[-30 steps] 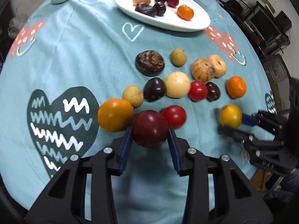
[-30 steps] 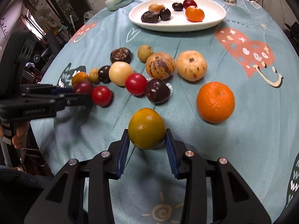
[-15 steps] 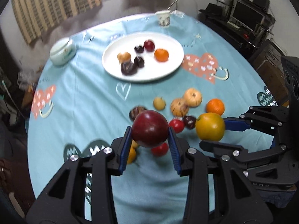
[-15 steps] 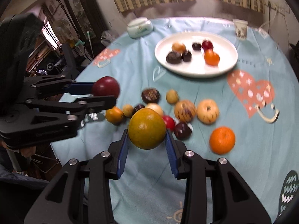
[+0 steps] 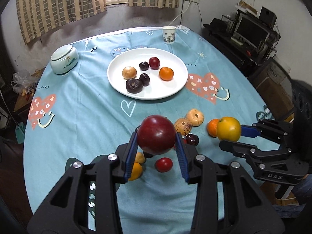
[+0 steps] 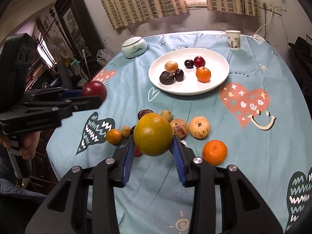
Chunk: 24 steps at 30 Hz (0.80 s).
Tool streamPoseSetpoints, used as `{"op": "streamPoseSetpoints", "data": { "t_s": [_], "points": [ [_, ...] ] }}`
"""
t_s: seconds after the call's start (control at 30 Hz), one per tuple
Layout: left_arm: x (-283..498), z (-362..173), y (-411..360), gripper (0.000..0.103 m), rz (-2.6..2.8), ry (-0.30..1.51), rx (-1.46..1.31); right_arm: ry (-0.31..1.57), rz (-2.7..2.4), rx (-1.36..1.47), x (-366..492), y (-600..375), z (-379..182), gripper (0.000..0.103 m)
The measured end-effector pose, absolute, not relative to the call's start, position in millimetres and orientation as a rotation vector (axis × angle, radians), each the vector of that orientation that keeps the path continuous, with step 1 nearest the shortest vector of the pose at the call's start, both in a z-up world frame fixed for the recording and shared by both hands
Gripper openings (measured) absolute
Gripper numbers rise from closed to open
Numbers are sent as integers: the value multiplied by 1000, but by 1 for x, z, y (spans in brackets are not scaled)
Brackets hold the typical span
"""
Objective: Organize fruits
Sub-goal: 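Grasp a red plum with the left tool while the right tool grasps a yellow fruit, then place the red plum and yellow fruit on the white plate and open both tools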
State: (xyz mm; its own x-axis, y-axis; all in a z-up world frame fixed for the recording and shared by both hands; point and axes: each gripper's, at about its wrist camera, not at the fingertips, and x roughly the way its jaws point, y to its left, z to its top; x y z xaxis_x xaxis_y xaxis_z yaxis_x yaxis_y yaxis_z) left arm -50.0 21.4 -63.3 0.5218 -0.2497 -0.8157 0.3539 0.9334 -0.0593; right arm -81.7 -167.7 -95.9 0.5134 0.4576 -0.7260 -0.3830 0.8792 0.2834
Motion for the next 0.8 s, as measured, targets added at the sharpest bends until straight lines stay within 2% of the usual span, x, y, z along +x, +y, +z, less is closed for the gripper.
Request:
{"op": "streamPoseSetpoints", "data": {
  "t_s": [0.23,0.8],
  "points": [
    [-39,-61,-7,39,-341,924,224,893,509,84,-77,-165,-93,39],
    [7,-70,-27,39,-372,939,237,948,485,72,-48,-170,-105,39]
  ]
}}
